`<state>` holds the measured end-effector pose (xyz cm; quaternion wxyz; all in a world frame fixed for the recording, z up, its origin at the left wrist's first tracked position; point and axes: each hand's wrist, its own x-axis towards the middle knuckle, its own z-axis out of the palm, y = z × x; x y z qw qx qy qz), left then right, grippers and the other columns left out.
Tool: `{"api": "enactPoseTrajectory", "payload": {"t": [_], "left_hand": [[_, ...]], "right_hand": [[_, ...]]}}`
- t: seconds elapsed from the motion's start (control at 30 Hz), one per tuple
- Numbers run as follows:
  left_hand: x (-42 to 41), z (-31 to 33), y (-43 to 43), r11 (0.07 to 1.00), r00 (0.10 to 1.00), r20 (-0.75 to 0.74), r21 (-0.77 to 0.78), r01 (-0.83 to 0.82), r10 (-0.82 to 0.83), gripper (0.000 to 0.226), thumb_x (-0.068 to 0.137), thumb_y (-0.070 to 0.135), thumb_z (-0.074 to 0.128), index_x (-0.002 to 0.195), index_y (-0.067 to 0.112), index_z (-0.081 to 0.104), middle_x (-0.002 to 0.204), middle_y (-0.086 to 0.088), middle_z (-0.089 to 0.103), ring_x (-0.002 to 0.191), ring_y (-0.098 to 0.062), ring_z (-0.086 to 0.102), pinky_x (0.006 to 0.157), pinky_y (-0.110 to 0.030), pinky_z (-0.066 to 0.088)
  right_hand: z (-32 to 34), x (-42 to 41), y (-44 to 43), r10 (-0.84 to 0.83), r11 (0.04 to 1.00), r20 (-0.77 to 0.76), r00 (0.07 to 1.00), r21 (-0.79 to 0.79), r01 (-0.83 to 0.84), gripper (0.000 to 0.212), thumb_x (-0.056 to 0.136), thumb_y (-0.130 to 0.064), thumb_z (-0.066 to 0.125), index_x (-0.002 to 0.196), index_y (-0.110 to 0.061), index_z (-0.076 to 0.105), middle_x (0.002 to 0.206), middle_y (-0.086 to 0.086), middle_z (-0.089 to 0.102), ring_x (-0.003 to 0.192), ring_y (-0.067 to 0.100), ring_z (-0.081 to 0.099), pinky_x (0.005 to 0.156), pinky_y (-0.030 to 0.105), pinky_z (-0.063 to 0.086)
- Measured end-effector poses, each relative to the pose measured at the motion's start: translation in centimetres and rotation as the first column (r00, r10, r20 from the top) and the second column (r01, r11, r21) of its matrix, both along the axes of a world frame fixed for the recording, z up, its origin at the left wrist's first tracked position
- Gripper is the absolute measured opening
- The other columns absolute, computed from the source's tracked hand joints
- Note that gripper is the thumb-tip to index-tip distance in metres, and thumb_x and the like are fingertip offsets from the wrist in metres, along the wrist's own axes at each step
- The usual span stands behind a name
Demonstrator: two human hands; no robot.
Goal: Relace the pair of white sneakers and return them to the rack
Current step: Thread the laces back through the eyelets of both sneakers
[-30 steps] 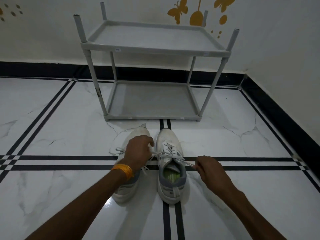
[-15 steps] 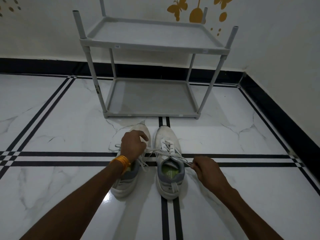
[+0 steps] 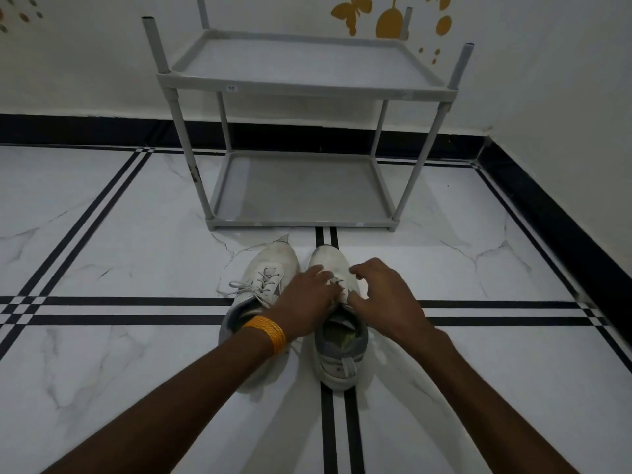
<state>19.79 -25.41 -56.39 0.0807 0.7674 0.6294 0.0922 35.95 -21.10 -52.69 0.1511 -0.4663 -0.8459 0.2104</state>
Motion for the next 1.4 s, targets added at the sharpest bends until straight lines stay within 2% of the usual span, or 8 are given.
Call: {"api": "enactPoseTrajectory", "payload": {"t": [0.13,0.3,0.57,0.7,0.8,1.1,1.27,1.4], "left_hand": [[-0.1,-0.6,0.0,0.995,0.987,0.133,0.014,-0.094,0.091,0.012,0.090,0.019,0.056,0.094,0.012,0.065,0.100,-0.010,0.068,0.097,-0.026,0.060,0.082,-0.033,0.048],[0.0,-1.6,-0.7,0.994,0.976,0.190,-0.020,-0.105,0.107,0.017,0.094,0.019,0.053,0.107,0.007,0.051,0.105,-0.015,0.060,0.094,-0.031,0.055,0.074,-0.034,0.038],[1.3,-0.6,0.1,0.894,0.853,0.295,-0.007,-0.449,0.431,0.031,0.088,0.034,0.055,0.063,0.015,0.060,0.071,-0.017,0.069,0.068,-0.031,0.061,0.059,-0.031,0.038],[1.2,-0.7,0.8,0.901,0.873,0.238,-0.031,-0.432,0.426,0.026,0.085,0.030,0.057,0.077,0.009,0.070,0.078,-0.018,0.071,0.077,-0.034,0.065,0.062,-0.033,0.044],[0.8,-1.3,0.6,0.910,0.884,0.225,-0.023,-0.415,0.409,0.026,0.085,0.030,0.057,0.076,0.008,0.068,0.080,-0.018,0.072,0.079,-0.036,0.065,0.063,-0.034,0.042],[0.5,-1.1,-0.1,0.925,0.906,0.215,0.028,-0.379,0.365,0.030,0.094,0.037,0.051,0.085,0.012,0.066,0.085,-0.015,0.071,0.082,-0.033,0.065,0.068,-0.037,0.046],[-3.7,1.0,-2.7,0.875,0.857,0.332,0.148,-0.460,0.394,0.033,0.091,0.043,0.050,0.113,0.019,0.058,0.112,-0.005,0.064,0.101,-0.024,0.059,0.085,-0.040,0.048],[-8.9,1.0,-5.6,0.780,0.759,0.185,-0.188,-0.596,0.625,0.063,0.082,0.050,0.060,0.134,0.016,0.046,0.133,-0.011,0.049,0.116,-0.030,0.052,0.089,-0.039,0.047]], "right_hand": [[-2.1,-1.0,-0.5,0.046,0.998,0.394,0.918,0.011,-0.055,0.023,0.093,-0.021,0.056,0.105,-0.004,0.064,0.107,0.015,0.060,0.095,0.029,0.062,0.071,0.031,0.041],[-3.7,-0.6,-1.3,0.005,0.994,0.244,0.970,0.106,-0.031,0.017,0.095,-0.019,0.053,0.101,-0.005,0.061,0.103,0.014,0.061,0.088,0.026,0.060,0.067,0.025,0.032],[-4.2,0.3,-2.0,-0.009,0.986,0.252,0.968,0.164,-0.033,0.017,0.084,-0.014,0.070,0.097,-0.007,0.063,0.094,0.011,0.065,0.077,0.029,0.066,0.059,0.029,0.042],[-5.7,1.7,-2.0,-0.028,0.972,0.310,0.950,0.230,-0.047,0.023,0.067,-0.010,0.083,0.079,-0.012,0.062,0.068,0.005,0.067,0.050,0.022,0.064,0.038,0.022,0.029],[-6.3,2.2,-1.8,-0.036,0.976,0.283,0.958,0.214,-0.027,0.008,0.085,-0.011,0.067,0.092,-0.012,0.065,0.084,0.008,0.072,0.065,0.027,0.068,0.053,0.035,0.052],[-6.0,2.8,-1.1,-0.009,0.995,0.236,0.972,0.098,-0.014,0.013,0.091,-0.010,0.050,0.093,-0.013,0.063,0.092,0.007,0.071,0.082,0.027,0.066,0.064,0.027,0.039],[-3.5,2.1,-1.0,-0.076,0.979,-0.033,0.997,-0.192,0.068,0.027,0.096,-0.036,0.051,0.111,-0.015,0.058,0.094,0.005,0.068,0.086,0.024,0.065,0.072,0.036,0.052],[-3.6,1.0,-0.9,-0.050,0.916,0.050,0.998,-0.396,0.065,0.042,0.078,-0.048,0.067,0.105,-0.019,0.055,0.095,0.003,0.065,0.082,0.020,0.064,0.062,0.034,0.054]]}}
